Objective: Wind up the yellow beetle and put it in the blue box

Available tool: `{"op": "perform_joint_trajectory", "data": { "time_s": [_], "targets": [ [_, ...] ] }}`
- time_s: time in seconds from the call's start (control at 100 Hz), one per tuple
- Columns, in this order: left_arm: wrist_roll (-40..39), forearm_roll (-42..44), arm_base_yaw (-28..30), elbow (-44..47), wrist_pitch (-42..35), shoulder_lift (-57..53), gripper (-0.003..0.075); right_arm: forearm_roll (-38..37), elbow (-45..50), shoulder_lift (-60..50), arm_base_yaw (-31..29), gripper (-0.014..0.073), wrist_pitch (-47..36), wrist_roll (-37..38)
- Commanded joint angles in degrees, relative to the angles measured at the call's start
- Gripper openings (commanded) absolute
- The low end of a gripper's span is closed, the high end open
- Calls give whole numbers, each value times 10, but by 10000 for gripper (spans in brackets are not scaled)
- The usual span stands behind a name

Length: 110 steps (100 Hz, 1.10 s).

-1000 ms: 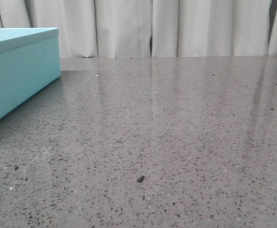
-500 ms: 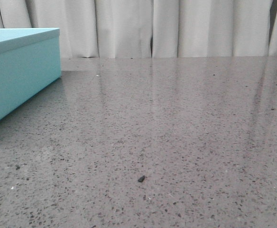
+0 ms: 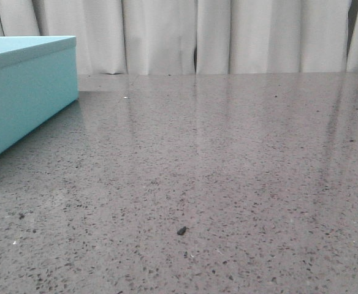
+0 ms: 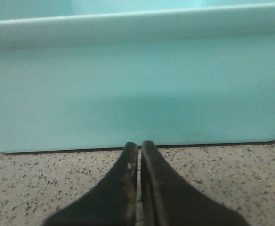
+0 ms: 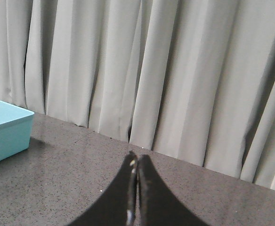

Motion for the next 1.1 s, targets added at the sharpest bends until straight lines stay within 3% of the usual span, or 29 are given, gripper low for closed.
{"op": "perform_joint_trajectory", "data": {
  "time_s": [0.0,0.3,0.41,0.75,0.87,1.09],
  "targets": [
    [-6,-5,1,24,-23,-19,-19,-1,-12,7,1,-49,-47,-4],
    [-6,-5,1,24,-23,-19,-19,-18,1,7,-5,-49,-47,-4],
    [-6,-5,1,24,-23,-19,-19,-70,64,7,-26,-49,-47,-4],
    [-6,-5,1,24,-23,-19,-19,-71,334,-35,-160,-49,-47,-4],
    [-6,-5,1,24,-23,-19,-19,-71,386,-86,-174,-49,-47,-4],
    [-6,-5,1,24,-23,-19,-19,-79,384,-135,-181,-49,-47,-4]
  ]
}}
